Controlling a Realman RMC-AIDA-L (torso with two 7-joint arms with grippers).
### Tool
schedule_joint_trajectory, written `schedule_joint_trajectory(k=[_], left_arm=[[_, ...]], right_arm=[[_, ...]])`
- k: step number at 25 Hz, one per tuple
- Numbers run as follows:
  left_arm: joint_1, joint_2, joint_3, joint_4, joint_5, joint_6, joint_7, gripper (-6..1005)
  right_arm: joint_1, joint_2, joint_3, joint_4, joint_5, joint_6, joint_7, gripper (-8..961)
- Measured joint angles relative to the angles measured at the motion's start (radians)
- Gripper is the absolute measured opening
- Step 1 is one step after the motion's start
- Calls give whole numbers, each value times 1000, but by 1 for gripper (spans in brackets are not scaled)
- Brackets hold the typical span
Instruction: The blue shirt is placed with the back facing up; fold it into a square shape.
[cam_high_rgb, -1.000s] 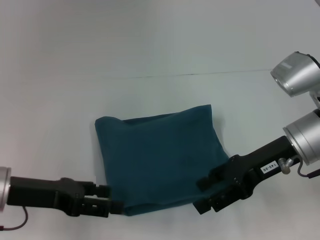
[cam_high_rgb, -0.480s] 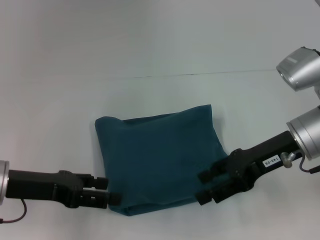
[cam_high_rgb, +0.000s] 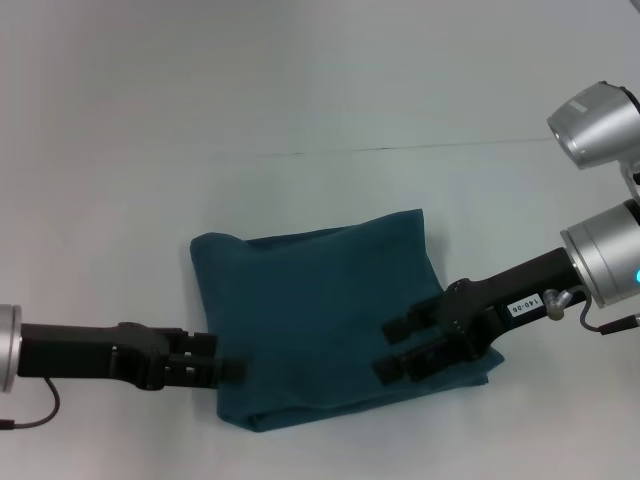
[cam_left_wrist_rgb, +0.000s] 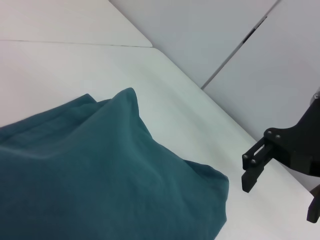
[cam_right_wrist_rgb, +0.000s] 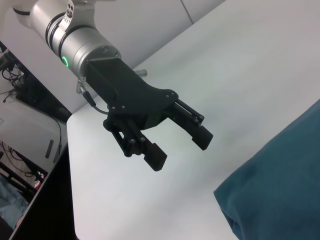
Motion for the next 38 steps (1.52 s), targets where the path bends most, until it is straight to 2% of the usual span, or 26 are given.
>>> schedule_joint_trajectory(k=[4,9,38], left_arm=[[0,-2,15,0,0,23,54,835],[8,-19,17,6,-1,19,162,836],[6,-15,18,6,-1,15,128,835]], right_arm=[[-1,-3,-1,0,0,-4,-1,807],[-1,-4,-4,0,0,-5,-27,807],[-5,-2,-7,0,0,6,-40,807]])
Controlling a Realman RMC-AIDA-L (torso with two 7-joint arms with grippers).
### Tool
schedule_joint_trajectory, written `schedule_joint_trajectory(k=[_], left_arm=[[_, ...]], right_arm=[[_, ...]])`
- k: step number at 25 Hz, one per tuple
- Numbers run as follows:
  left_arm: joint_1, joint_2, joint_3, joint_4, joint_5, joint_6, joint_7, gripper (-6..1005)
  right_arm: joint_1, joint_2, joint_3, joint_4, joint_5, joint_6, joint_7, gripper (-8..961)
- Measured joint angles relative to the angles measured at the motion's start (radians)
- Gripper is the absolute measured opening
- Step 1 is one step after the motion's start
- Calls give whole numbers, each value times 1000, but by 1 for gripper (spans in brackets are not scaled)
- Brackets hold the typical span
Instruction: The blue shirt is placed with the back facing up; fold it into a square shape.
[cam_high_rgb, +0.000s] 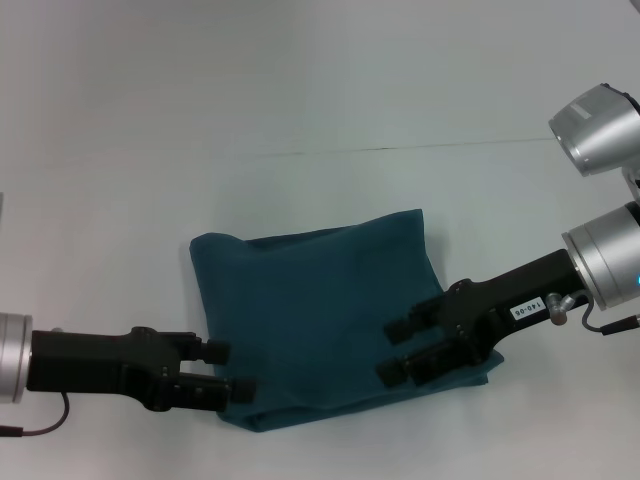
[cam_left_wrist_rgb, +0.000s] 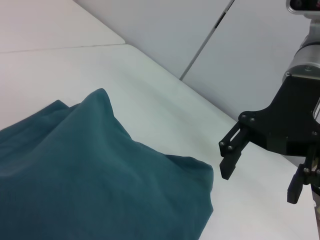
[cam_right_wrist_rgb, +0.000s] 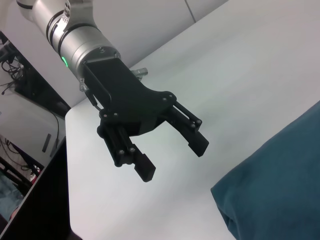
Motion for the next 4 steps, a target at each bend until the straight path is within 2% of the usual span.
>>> schedule_joint_trajectory(k=[4], left_arm=[[-1,0,0,1,0,2,0,835]], right_arm=[[0,0,3,0,0,1,-1,807]])
